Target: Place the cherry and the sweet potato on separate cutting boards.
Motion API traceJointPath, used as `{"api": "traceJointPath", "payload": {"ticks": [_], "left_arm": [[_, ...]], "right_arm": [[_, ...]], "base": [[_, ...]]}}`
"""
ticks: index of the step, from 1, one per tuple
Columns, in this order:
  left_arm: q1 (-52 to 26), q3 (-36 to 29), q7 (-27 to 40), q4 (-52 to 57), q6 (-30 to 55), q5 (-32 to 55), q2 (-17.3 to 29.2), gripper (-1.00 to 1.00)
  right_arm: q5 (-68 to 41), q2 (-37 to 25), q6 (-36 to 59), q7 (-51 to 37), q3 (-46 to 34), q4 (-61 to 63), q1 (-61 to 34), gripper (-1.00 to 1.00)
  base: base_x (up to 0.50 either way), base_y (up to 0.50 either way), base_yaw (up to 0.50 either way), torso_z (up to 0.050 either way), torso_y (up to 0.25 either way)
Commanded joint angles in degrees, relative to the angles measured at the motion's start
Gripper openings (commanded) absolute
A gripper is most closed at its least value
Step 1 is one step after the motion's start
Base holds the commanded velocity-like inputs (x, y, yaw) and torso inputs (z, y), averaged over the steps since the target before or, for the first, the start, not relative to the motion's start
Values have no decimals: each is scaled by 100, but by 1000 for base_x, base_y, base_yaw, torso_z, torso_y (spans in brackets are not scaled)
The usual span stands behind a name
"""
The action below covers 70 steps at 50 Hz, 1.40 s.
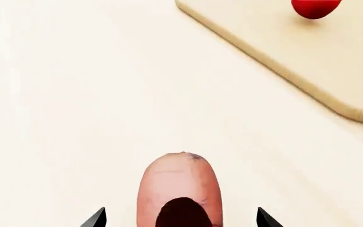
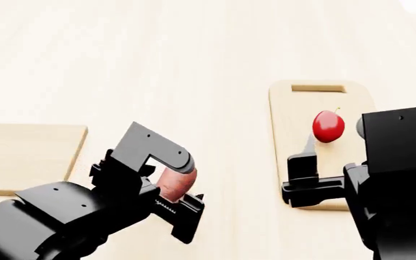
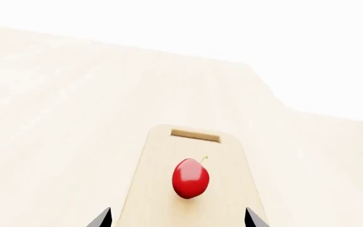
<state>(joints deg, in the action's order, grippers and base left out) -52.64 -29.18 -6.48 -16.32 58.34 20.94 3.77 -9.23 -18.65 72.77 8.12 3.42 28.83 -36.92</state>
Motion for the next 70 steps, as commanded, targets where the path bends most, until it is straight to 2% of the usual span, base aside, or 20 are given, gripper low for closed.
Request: {"api": "traceJointPath", "payload": {"ticks": [1, 6, 7, 15, 24, 30, 36, 40, 43, 51, 54, 58, 70], "left_arm": [[25, -167, -103, -457, -334, 45, -81, 100], [22, -196, -39, -423, -295, 82, -61, 100], [17, -191, -32, -405, -273, 101, -56, -100], [46, -166, 117, 3, -88, 213, 19, -100], [-142, 0, 241, -31, -137, 237, 141, -100], [-183, 252, 339, 187, -120, 293, 416, -100], [-360, 292, 390, -172, -460, 61, 709, -100], [-416, 563, 471, -238, -500, 115, 856, -100], [-431, 420, 426, -202, -474, 7, 1051, -100], [-650, 680, 531, -786, -616, -100, 1365, -100], [-855, 529, 510, -1195, -800, -329, 1501, -100], [-1163, 574, 493, -1891, -1033, -413, 1473, -100], [-1392, 643, 537, -2737, -1312, -573, 1734, -100]], "right_arm": [[-58, 37, -22, 54, 108, 105, 166, 100], [-93, 61, -3, 59, 139, 136, 165, 100], [-100, 62, 3, 62, 135, 146, 163, 100], [-116, 68, -1, 45, 141, 167, 176, 100], [-173, 127, 77, 32, 76, 351, 232, 100], [-184, 172, -5, 11, 69, 393, 399, 100], [-181, 184, -49, -22, 18, 519, 572, 100], [-217, 228, -38, -30, 48, 677, 687, 100], [-215, 204, -129, -6, -57, 608, 717, 100], [-283, 186, 59, 12, -58, 702, 644, 100], [-298, 168, 126, 10, -86, 743, 559, 100], [-359, 262, 305, -16, 47, 858, 407, 100], [-436, 279, 416, -15, 27, 944, 309, 100]], "base": [[0, 0, 0, 0, 0], [0, 0, 0, 0, 0], [0, 0, 0, 0, 0], [0, 0, 0, 0, 0], [0, 0, 0, 0, 0], [0, 0, 0, 0, 0], [0, 0, 0, 0, 0], [0, 0, 0, 0, 0], [0, 0, 0, 0, 0], [0, 0, 0, 0, 0], [0, 0, 0, 0, 0], [0, 0, 0, 0, 0], [0, 0, 0, 0, 0]]}}
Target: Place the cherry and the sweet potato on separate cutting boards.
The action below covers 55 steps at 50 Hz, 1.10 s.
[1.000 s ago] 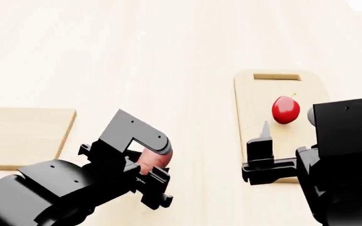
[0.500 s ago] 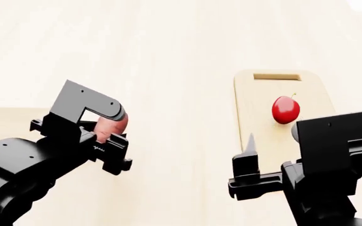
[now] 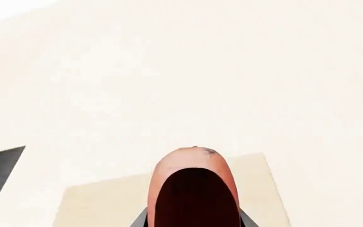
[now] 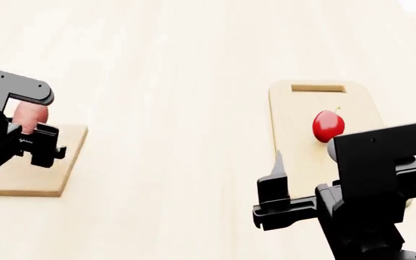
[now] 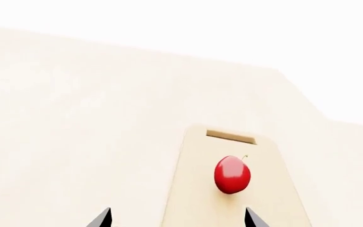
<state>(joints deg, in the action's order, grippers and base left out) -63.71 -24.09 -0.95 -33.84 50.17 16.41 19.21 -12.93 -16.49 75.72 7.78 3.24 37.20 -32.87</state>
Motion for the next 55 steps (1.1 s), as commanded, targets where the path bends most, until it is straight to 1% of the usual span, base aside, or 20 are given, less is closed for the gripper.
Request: {"api": "traceJointPath", "payload": {"ticks": [1, 2, 6, 11, 14, 16, 23, 28, 31, 32, 36, 38, 42, 49, 53, 55], "left_arm": [[-294, 134, -44, -1030, -516, -119, 218, -100], [-327, 33, -9, -1201, -600, -213, 121, -100], [-376, -42, -137, -1659, -843, -270, 79, -100], [-527, -20, -213, -2193, -1099, -264, -49, -100], [-461, -4, -275, -2138, -1073, -218, -38, -100], [-531, 39, -300, -2434, -1196, -195, -105, -100], [-464, 69, -374, -2100, -994, -92, -115, -100], [-597, 18, -423, -2394, -1147, -135, -246, -100], [-514, 1, -444, -2217, -1064, -130, -157, -100], [-495, 3, -438, -2160, -1026, -125, -137, 100], [-477, 2, -382, -2077, -956, -130, -121, 100], [-407, -25, -400, -1870, -822, -128, -29, 100], [-415, 4, -339, -1737, -735, -103, -43, 100], [-450, 95, -280, -586, -104, 81, 88, 100], [-361, 132, -233, 293, 282, 215, 185, 100], [-317, 126, -212, 562, 407, 246, 222, 100]], "right_arm": [[-73, 70, 123, 20, 43, 112, -93, 100], [-83, 83, 130, 21, 54, 113, -88, 100], [-106, 92, 152, 19, 69, 145, -59, 100], [-123, 91, 118, 22, 48, 130, -8, 100], [-144, 110, 190, 9, 107, 141, -128, 100], [-145, 107, 183, 2, 88, 144, -132, 100], [-156, 81, 140, -2, 75, 125, -62, 100], [-176, 79, 159, -9, 95, 132, -89, 100], [-193, 76, 194, -13, 103, 183, -97, 100], [-195, 76, 190, -16, 101, 178, -95, 100], [-214, 102, 222, -31, 54, 172, -139, 100], [-222, 104, 212, -32, 43, 171, -125, 100], [-243, 160, 187, -40, 85, 125, -134, 100], [-245, 179, 36, -37, 91, -80, -193, 100], [-239, 187, -60, -43, 48, -151, -154, 100], [-250, 189, -55, -45, 42, -139, -140, 100]], "base": [[0, 0, 0, 0, 0], [0, 0, 0, 0, 0], [0, 0, 0, 0, 0], [0, 0, 0, 0, 0], [0, 0, 0, 0, 0], [0, 0, 0, 0, 0], [0, 0, 0, 0, 0], [0, 0, 0, 0, 0], [0, 0, 0, 0, 0], [0, 0, 0, 0, 0], [0, 0, 0, 0, 0], [0, 0, 0, 0, 0], [0, 0, 0, 0, 0], [0, 0, 0, 0, 0], [0, 0, 0, 0, 0], [0, 0, 0, 0, 0]]}}
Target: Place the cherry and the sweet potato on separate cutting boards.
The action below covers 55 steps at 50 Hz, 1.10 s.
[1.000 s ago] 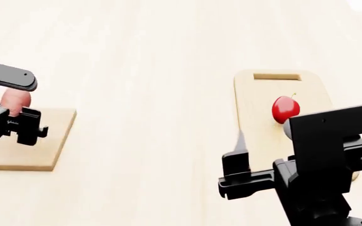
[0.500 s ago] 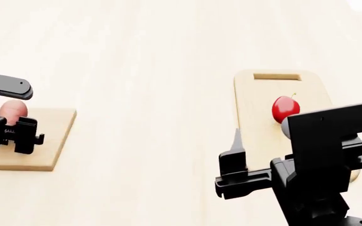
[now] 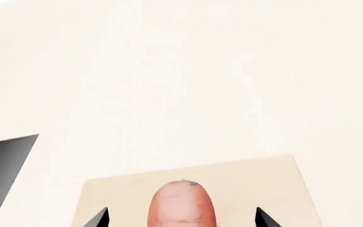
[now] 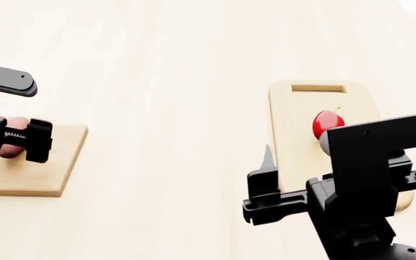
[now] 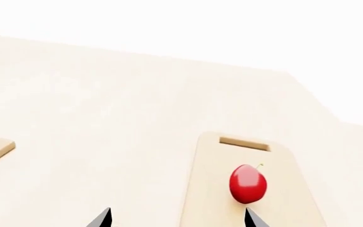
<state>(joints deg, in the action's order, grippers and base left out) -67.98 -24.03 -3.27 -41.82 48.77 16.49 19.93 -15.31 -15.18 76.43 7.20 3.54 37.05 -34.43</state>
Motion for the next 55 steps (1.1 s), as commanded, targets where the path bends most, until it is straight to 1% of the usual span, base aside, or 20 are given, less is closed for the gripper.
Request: {"api": "traceJointPath", "payload": {"ticks": [1, 4, 7, 11, 12, 13, 16, 22, 23, 25, 28, 30, 31, 35, 40, 41, 42, 43, 48, 55], "left_arm": [[129, 137, 12, 1451, 593, 269, 166, 100], [159, 285, 102, 1771, 704, 337, 274, 100], [367, 674, 429, 2582, 921, 477, 451, 100], [979, 1410, 780, 4160, 1400, 928, 675, 100], [1171, 1494, 860, 4606, 1702, 1067, 717, 100], [1241, 1520, 865, 4779, 1753, 1117, 737, 100], [1589, 1966, 1040, 5827, 2334, 1513, 806, 100], [1314, 2733, 1240, 6771, 3261, 2062, 828, 100], [1175, 2863, 1294, 6920, 3514, 2180, 780, 100], [927, 3063, 1432, 6991, 3864, 2301, 667, 100], [438, 2816, 1543, 6945, 4098, 2561, 703, 100], [99, 2635, 1887, 6804, 4104, 2950, 721, 100], [-5, 2607, 1951, 6761, 4104, 3137, 842, 100], [-153, 2494, 2032, 6607, 4024, 3230, 860, 100], [-794, 2361, 2184, 6313, 4087, 3505, 1009, 100], [-857, 2250, 2279, 6252, 4016, 3453, 893, 100], [-982, 2295, 2287, 6210, 4081, 3598, 984, 100], [-1000, 2184, 2411, 6190, 4014, 3555, 820, 100], [-1403, 2095, 2865, 6100, 4073, 4295, 899, 100], [-1748, 1909, 3114, 5997, 3993, 4620, 969, 100]], "right_arm": [[-18, 57, -97, 9, 22, -101, 8, 100], [-40, 4, 2, 12, 65, -33, -70, 100], [46, -137, -78, -35, 29, -101, -236, 100], [33, -68, -108, -77, 225, -112, -490, 100], [27, -83, -87, -71, 215, -146, -565, 100], [29, -95, -85, -72, 197, -160, -586, 100], [37, -193, 3, -66, 145, -272, -904, 100], [14, -396, 226, -25, 106, -331, -1280, 100], [-4, -445, 326, -1, 100, -404, -1536, 100], [-50, -518, 495, 52, 105, -490, -1948, 100], [-74, -597, 430, 146, 42, -841, -2315, 100], [-74, -634, 364, 192, -38, -1093, -2711, 100], [-78, -647, 304, 216, -73, -1153, -2846, 100], [-76, -644, 267, 232, -175, -1363, -3176, 100], [-46, -668, 104, 246, -291, -1556, -3576, 100], [-51, -667, 108, 252, -312, -1571, -3649, 100], [-44, -663, 94, 242, -322, -1582, -3698, 100], [-51, -659, 117, 244, -334, -1588, -3771, 100], [-28, -646, 17, 244, -420, -1767, -4198, 100], [-90, -620, 470, 171, -331, -1560, -4731, 100]], "base": [[0, 0, 0, 0, 0], [0, 0, 0, 0, 0], [0, 0, 0, 0, 0], [0, 0, 0, 0, 0], [0, 0, 0, 0, 0], [0, 0, 0, 0, 0], [0, 0, 0, 0, 0], [0, 0, 0, 0, 0], [0, 0, 0, 0, 0], [0, 0, 0, 0, 0], [0, 0, 0, 0, 0], [0, 0, 0, 0, 0], [0, 0, 0, 0, 0], [0, 0, 0, 0, 0], [0, 0, 0, 0, 0], [0, 0, 0, 0, 0], [0, 0, 0, 0, 0], [0, 0, 0, 0, 0], [0, 0, 0, 0, 0], [0, 0, 0, 0, 0]]}}
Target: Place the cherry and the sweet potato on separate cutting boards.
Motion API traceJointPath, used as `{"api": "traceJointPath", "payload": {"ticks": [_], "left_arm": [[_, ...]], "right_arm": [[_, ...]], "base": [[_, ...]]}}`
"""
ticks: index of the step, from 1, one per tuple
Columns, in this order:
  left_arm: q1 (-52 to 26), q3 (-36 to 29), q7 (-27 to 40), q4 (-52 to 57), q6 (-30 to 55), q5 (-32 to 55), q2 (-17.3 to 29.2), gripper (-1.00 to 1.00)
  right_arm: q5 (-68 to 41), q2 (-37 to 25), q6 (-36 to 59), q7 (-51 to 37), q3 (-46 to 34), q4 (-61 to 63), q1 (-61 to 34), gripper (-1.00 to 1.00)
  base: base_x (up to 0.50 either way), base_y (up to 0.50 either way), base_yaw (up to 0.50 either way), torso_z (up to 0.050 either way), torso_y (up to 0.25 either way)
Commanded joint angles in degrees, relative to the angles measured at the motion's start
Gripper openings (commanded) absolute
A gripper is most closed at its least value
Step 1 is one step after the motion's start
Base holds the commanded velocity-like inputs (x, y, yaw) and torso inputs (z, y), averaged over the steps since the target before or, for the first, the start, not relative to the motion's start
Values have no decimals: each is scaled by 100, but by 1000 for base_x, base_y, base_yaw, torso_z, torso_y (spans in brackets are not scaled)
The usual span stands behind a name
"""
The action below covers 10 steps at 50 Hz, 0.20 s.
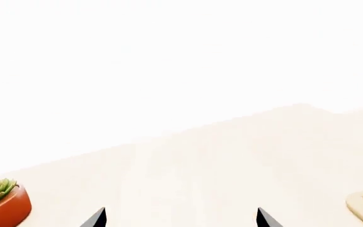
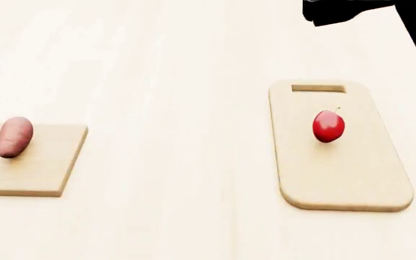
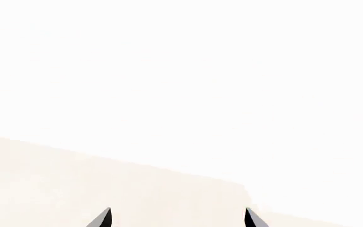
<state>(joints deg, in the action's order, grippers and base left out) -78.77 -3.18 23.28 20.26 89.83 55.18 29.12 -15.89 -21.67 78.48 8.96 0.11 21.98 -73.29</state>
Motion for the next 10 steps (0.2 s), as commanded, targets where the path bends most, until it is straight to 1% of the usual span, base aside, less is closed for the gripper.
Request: {"api": "traceJointPath", "payload": {"ticks": [1, 2, 3, 5, 10], "left_arm": [[-695, -181, 488, -210, -110, 807, 51, 100], [-794, -125, 518, -248, -44, 967, 147, 100], [-697, -232, 560, -212, -174, 896, 69, 100], [-752, -261, 534, -231, -194, 942, 169, 100], [-721, -440, 521, -286, -368, 873, 184, 100]], "right_arm": [[-48, 34, 329, -8, 18, -19, -895, 100], [-52, 35, 358, -15, 17, -4, -918, 100], [-68, 32, 401, -7, 0, 19, -947, 100], [-35, -9, 338, -31, -76, 10, -845, 100], [-4, -14, 120, -50, -106, -8, -777, 100]], "base": [[0, 0, 0, 0, 0], [0, 0, 0, 0, 0], [0, 0, 0, 0, 0], [0, 0, 0, 0, 0], [0, 0, 0, 0, 0]]}}
